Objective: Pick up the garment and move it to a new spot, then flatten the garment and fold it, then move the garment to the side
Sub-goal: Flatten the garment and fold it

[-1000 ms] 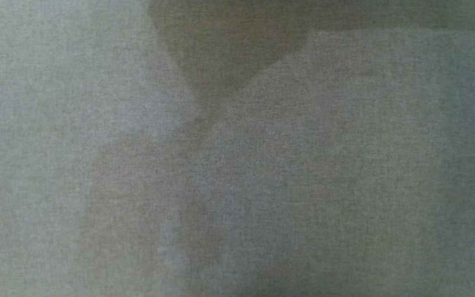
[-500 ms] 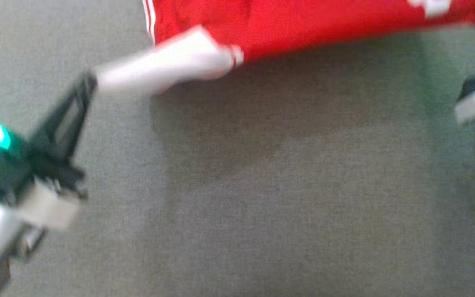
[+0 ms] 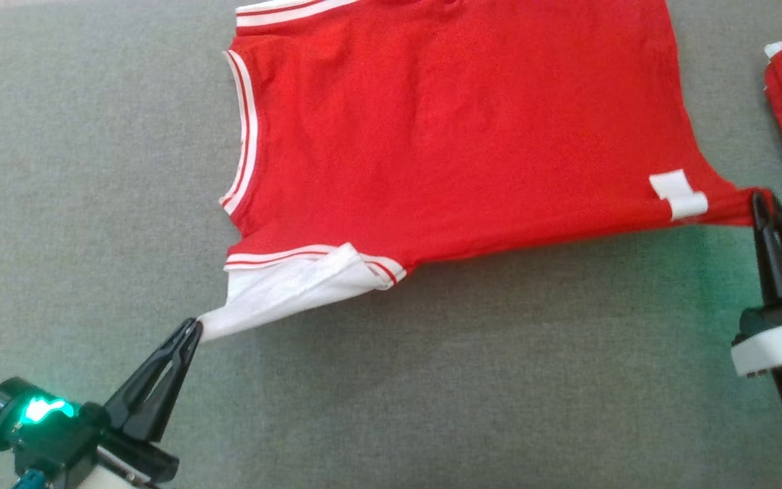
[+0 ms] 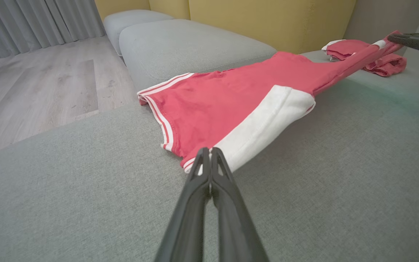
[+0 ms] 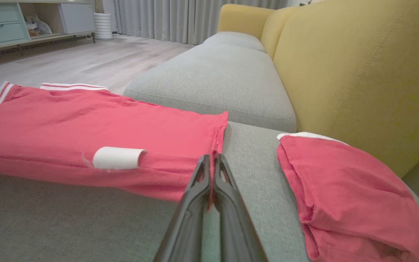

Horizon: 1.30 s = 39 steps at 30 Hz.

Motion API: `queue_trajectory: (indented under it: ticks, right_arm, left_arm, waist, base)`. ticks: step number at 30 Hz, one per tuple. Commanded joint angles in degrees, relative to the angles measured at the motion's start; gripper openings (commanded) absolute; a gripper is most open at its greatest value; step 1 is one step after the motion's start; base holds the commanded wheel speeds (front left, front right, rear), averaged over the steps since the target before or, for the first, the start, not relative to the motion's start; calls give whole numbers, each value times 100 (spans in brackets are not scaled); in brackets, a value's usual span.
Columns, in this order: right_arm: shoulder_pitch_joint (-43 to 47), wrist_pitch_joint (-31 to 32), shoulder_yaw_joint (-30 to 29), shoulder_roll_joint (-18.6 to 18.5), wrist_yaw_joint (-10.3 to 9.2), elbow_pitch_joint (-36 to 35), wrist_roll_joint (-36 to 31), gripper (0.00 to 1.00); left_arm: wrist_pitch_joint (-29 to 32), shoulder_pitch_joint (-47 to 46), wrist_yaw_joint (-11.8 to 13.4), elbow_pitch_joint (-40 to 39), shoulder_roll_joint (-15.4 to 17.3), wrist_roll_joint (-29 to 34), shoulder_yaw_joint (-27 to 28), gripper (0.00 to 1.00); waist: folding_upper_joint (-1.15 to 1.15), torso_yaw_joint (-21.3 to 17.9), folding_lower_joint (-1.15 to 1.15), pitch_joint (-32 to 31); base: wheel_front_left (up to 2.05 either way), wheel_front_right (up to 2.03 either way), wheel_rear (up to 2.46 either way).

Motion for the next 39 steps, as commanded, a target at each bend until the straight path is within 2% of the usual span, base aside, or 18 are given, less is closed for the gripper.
queue_trajectory:
  ticks: [1, 7, 22, 31, 32, 33, 34, 35, 36, 39]
  right_arm:
    - [12, 41, -16, -83, -5, -250, -31, 0]
    - [-95, 270, -100, 134, -5, -344, -195, 0]
    - [-1486, 174, 59, 171, -5, 676, -364, 0]
    - [-2138, -44, 277, 215, -5, 1169, -466, 0]
    - [-2200, -73, 302, 226, -5, 1217, -473, 0]
    - [-2257, -99, 328, 239, -5, 1266, -484, 0]
    - [-2305, -121, 348, 256, -5, 1318, -498, 0]
    - [-2350, -147, 332, 277, -5, 1372, -514, 33]
    - [-2388, -179, 310, 294, -5, 1425, -542, 100]
    - [-2445, -310, 232, 376, -5, 1528, -656, 100]
  left_arm:
    - [-29, -190, -11, -126, 266, -22, 265, 0]
    - [-29, -811, -119, 249, 71, 417, 465, 0]
    - [-29, -3614, -1195, 2130, -851, 2029, 587, 0]
    - [-29, -4335, -1435, 3147, -1201, 2349, 682, 0]
    - [-29, -4365, -1444, 3245, -1239, 2369, 678, 7]
    - [-29, -4380, -1427, 3333, -1284, 2370, 698, 29]
    - [-29, -4377, -1380, 3413, -1336, 2349, 746, 71]
    - [-29, -4368, -1319, 3450, -1391, 2338, 800, 100]
    - [-29, -4336, -1230, 3453, -1445, 2324, 872, 100]
    - [-29, -4011, -939, 3337, -1623, 2152, 1147, 100]
  waist:
    - [0, 0, 1, 26]
    - [0, 19, 1, 249]
    - [0, -12, 1, 944]
    - [0, -82, 1, 1195]
    - [0, -86, 1, 1211]
    - [0, -88, 1, 1222]
    - [0, -88, 1, 1226]
    - [0, -85, 1, 1229]
    - [0, -82, 1, 1225]
    - [0, -78, 1, 1158]
  base:
    - [0, 0, 0]
    - [0, 0, 0]
    - [0, 0, 0]
    - [0, 0, 0]
    - [0, 0, 0]
    - [0, 0, 0]
    - [0, 0, 0]
    - [0, 0, 0]
    - [0, 0, 0]
    - [0, 0, 0]
